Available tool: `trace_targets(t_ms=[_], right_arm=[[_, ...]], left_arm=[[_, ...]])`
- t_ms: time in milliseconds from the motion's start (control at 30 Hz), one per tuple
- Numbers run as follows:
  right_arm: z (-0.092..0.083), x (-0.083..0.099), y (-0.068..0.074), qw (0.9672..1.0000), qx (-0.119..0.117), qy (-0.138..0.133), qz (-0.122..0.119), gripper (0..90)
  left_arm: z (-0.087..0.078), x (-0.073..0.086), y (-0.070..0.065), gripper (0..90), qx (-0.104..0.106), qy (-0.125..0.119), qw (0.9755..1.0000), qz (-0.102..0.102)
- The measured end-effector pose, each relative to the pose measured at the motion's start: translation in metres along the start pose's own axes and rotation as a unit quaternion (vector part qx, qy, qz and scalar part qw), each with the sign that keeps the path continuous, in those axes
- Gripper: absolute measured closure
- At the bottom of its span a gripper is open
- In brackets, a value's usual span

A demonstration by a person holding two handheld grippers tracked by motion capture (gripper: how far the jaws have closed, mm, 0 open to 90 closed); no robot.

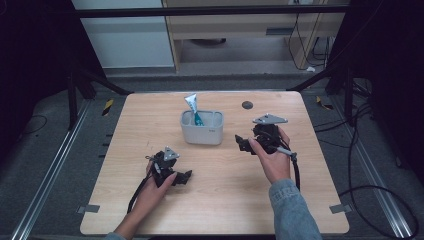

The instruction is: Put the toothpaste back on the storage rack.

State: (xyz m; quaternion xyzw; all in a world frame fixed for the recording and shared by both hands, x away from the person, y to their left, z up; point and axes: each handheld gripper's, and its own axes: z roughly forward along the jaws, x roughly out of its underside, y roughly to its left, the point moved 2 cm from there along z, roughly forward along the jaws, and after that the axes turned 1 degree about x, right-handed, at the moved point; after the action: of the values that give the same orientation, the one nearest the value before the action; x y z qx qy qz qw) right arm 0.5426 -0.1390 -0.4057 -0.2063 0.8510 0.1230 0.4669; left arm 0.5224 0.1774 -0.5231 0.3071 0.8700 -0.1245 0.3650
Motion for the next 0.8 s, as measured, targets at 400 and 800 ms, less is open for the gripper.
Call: trace_targets(t_ms=[400,800], right_arm=[[0.012,0.021,-0.018,0.9989,0.030,0.037,0.004,9.6],[0.016,0.077,-0.061,0.9942,0.067,0.073,0.042,10.7]], left_arm=[[0.000,0.000,0.000,0.0,0.000,0.000,1.0000,0.000],[0.000,0.000,0.000,0.0,0.000,0.000,1.0000,0.000]])
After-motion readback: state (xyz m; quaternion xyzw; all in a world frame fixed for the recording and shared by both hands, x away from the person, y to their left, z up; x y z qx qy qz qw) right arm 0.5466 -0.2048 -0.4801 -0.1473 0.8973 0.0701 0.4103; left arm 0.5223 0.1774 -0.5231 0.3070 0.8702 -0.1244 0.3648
